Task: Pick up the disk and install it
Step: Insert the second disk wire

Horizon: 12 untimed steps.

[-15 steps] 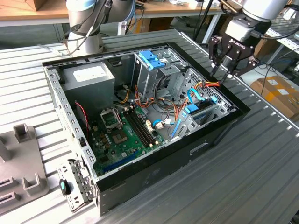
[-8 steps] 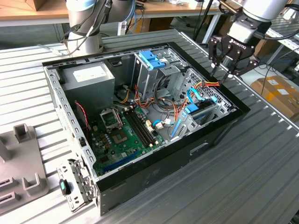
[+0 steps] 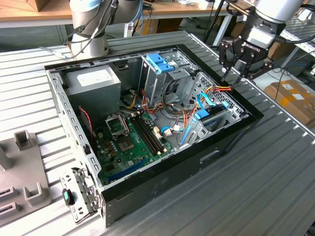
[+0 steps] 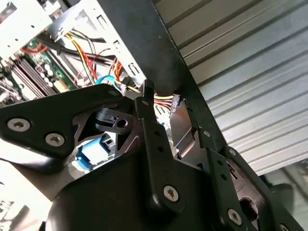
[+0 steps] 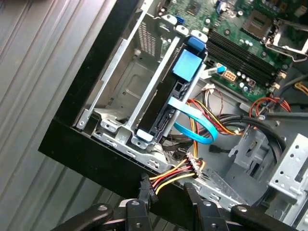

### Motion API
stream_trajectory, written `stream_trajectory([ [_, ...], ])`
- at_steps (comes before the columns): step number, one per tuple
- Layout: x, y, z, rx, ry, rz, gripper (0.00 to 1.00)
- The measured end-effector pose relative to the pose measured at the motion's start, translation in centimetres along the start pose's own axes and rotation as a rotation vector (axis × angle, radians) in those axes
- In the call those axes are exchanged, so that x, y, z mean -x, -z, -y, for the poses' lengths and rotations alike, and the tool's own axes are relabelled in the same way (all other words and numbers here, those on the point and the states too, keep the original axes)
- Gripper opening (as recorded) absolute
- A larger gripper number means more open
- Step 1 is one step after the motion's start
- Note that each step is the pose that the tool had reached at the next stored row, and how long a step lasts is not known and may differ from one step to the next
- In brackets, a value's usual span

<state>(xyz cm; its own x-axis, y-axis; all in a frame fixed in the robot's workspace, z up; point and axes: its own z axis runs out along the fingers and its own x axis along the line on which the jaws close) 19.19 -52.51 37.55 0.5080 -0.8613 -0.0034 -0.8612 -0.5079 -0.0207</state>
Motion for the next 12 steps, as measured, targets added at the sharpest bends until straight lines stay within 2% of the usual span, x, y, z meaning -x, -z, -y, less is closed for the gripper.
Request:
stream_trajectory([
  [5, 0.0, -0.04, 0.0, 0.0004, 0.109, 0.0021, 0.42],
  [12, 0.0, -0.04, 0.0, 0.0004, 0.109, 0.0022, 0.42],
])
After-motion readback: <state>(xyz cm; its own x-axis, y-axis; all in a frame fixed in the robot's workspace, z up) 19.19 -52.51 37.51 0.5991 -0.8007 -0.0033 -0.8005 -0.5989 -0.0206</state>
